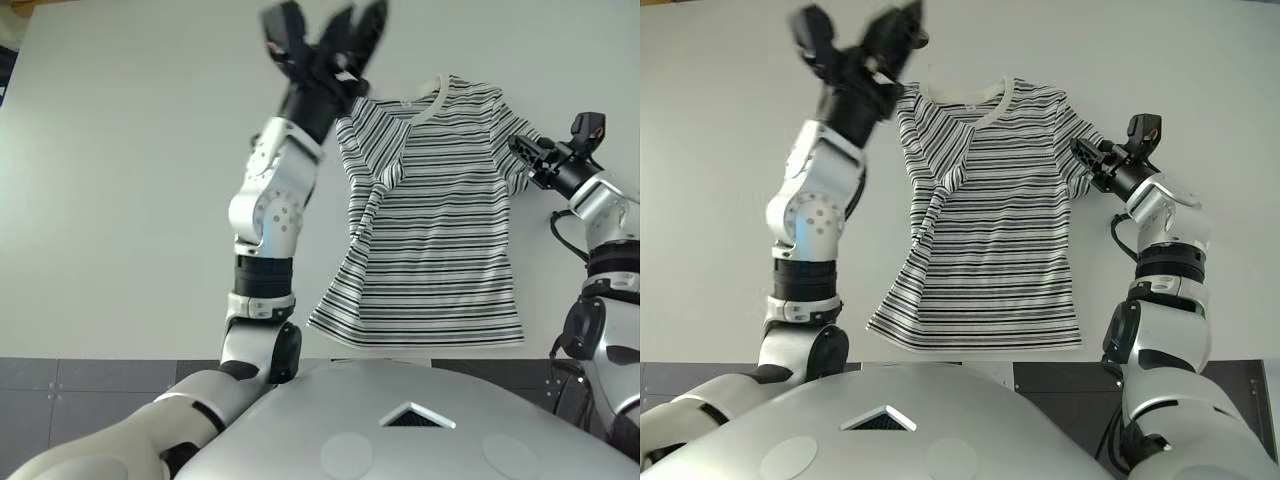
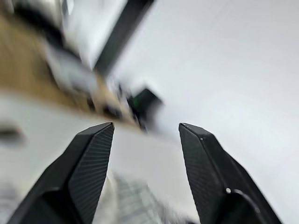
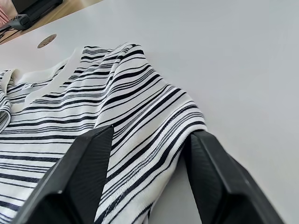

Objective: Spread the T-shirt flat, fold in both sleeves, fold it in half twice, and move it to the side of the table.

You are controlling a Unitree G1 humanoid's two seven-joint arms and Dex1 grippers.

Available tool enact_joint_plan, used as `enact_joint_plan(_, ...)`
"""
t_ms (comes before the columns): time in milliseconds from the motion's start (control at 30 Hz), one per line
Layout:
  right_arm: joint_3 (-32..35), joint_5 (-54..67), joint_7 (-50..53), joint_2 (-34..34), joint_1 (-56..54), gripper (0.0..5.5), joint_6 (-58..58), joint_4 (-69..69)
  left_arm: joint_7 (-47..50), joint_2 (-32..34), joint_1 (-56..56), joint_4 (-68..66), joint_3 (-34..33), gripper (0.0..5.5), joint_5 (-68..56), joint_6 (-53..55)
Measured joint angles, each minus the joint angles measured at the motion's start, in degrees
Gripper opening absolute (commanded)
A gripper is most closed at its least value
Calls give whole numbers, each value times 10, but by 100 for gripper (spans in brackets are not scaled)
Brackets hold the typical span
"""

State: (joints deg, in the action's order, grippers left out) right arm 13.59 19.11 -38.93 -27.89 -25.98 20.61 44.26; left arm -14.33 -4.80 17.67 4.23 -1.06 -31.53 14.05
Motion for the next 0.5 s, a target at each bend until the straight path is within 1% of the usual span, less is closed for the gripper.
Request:
enact_joint_plan(33,0,0,0,0,0,263,0,0,-5,10,-15,18,-8,258,12,-20)
enact_joint_plan(100,0,-1,-1,-1,0,229,1,0,-14,32,-25,43,-15,260,42,-67)
enact_joint_plan(167,0,-2,-1,-1,0,181,2,1,-24,49,-31,66,-17,260,77,-119)
enact_joint_plan(200,0,-2,-1,-2,0,169,4,1,-26,58,-36,76,-20,260,94,-143)
enact_joint_plan(333,0,-2,-4,-3,1,97,10,0,-26,78,-41,79,-32,260,118,-175)
enact_joint_plan(467,0,-2,-5,-4,3,15,19,-10,-41,100,-57,79,-23,260,144,-194)
enact_joint_plan(500,0,-2,-5,-5,5,12,23,-15,-49,104,-64,78,-19,260,146,-195)
